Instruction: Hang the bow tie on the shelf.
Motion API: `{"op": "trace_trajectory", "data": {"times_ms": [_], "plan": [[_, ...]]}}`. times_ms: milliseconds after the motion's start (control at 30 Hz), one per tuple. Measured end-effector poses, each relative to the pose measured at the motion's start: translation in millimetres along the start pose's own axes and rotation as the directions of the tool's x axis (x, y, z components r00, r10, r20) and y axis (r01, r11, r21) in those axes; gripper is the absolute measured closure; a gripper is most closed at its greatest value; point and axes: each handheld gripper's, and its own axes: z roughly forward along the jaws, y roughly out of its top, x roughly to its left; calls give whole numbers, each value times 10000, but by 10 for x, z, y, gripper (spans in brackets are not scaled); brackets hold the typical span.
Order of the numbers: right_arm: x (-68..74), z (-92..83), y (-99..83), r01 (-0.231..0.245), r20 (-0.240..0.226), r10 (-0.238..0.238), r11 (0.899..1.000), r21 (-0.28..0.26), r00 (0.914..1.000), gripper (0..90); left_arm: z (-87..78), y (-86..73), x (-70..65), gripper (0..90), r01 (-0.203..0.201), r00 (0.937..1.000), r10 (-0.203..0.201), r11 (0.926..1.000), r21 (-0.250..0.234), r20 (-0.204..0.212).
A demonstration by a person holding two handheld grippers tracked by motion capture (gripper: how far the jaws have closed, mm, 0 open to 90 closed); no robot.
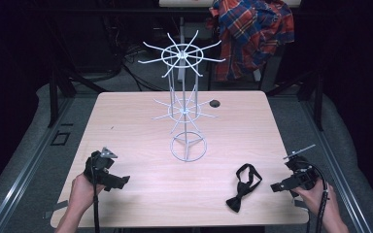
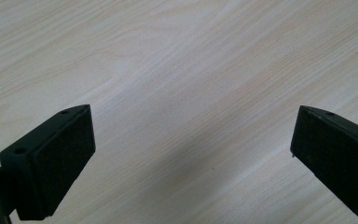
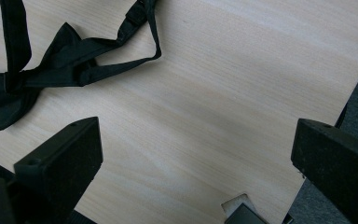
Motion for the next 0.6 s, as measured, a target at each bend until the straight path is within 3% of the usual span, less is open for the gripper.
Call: {"op": "trace_trajectory", "data": {"times_ms": [100, 233, 600], "plan": [[-8, 3, 17, 280, 47, -282, 9989, 381, 9996, 11, 9, 5, -1, 0, -23, 10000, 23, 10000, 32, 2], [-12, 17, 15, 281, 23, -282, 9985, 466, 9996, 0, 18, 14, -10, 0, -82, 9999, 81, 10000, 54, 63], [34, 14, 60, 461, -191, -457, 9986, 261, 9988, 0, 2, 0, -14, 0, -79, 10000, 79, 10000, -33, -5]]}}
